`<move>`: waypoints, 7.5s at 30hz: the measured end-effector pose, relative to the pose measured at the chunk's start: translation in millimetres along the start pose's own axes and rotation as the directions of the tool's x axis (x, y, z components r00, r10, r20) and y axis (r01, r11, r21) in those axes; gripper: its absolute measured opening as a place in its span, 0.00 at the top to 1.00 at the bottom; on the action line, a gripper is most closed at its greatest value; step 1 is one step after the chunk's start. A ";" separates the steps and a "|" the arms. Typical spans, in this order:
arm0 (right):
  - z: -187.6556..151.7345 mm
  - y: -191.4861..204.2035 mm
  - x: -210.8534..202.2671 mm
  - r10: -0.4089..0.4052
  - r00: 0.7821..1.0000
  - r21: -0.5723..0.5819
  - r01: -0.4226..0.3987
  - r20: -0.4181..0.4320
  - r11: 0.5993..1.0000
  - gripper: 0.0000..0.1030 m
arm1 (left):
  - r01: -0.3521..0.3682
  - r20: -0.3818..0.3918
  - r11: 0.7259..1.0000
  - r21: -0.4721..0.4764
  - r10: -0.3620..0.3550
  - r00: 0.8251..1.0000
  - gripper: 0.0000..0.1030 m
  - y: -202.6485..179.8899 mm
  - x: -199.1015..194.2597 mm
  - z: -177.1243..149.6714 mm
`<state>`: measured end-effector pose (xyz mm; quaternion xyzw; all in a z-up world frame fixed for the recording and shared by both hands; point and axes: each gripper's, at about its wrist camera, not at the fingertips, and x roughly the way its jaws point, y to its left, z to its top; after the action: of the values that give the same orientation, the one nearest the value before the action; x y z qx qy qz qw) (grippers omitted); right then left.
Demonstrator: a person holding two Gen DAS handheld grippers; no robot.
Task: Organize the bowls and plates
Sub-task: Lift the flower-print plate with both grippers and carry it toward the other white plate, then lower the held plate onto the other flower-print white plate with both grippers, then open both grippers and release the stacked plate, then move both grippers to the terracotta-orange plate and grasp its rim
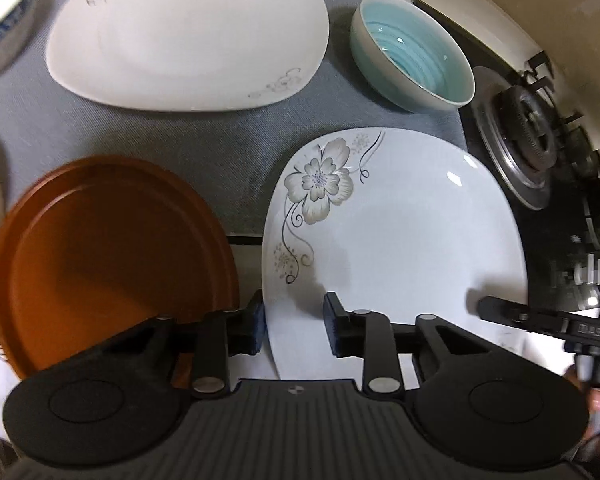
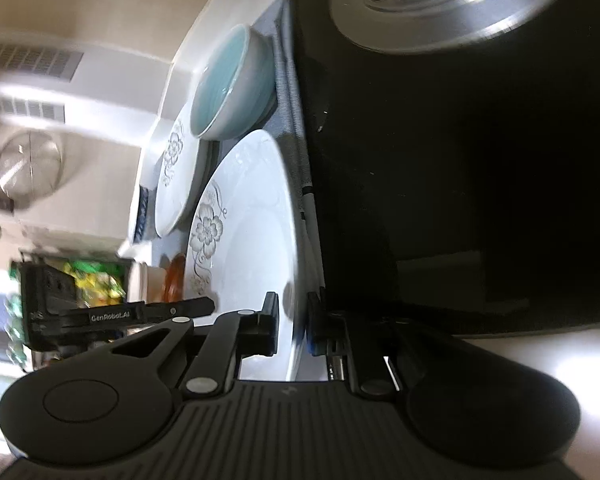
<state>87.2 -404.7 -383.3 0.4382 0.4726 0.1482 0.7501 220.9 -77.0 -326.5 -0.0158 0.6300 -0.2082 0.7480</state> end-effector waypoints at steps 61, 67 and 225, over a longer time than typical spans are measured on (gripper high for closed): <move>2.4 52.1 -20.5 0.061 0.996 -0.116 -0.053 0.066 0.992 0.83 | -0.055 0.101 0.998 -0.028 0.058 0.993 0.71 -8.3 -82.0 -3.3; 9.5 75.2 -7.2 0.043 0.997 -0.144 -0.035 0.056 0.989 0.83 | -0.046 0.130 0.998 -0.049 0.052 0.990 0.71 11.1 -94.6 6.6; -46.3 181.1 137.0 -0.519 0.837 -0.321 0.546 0.172 0.774 0.95 | 0.046 0.022 0.959 0.281 -0.054 0.998 0.62 106.0 -73.7 36.5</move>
<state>152.8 -189.9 -326.0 0.1482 0.5143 -0.0030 0.8447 277.6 35.4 -280.3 0.0715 0.5825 -0.3138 0.7464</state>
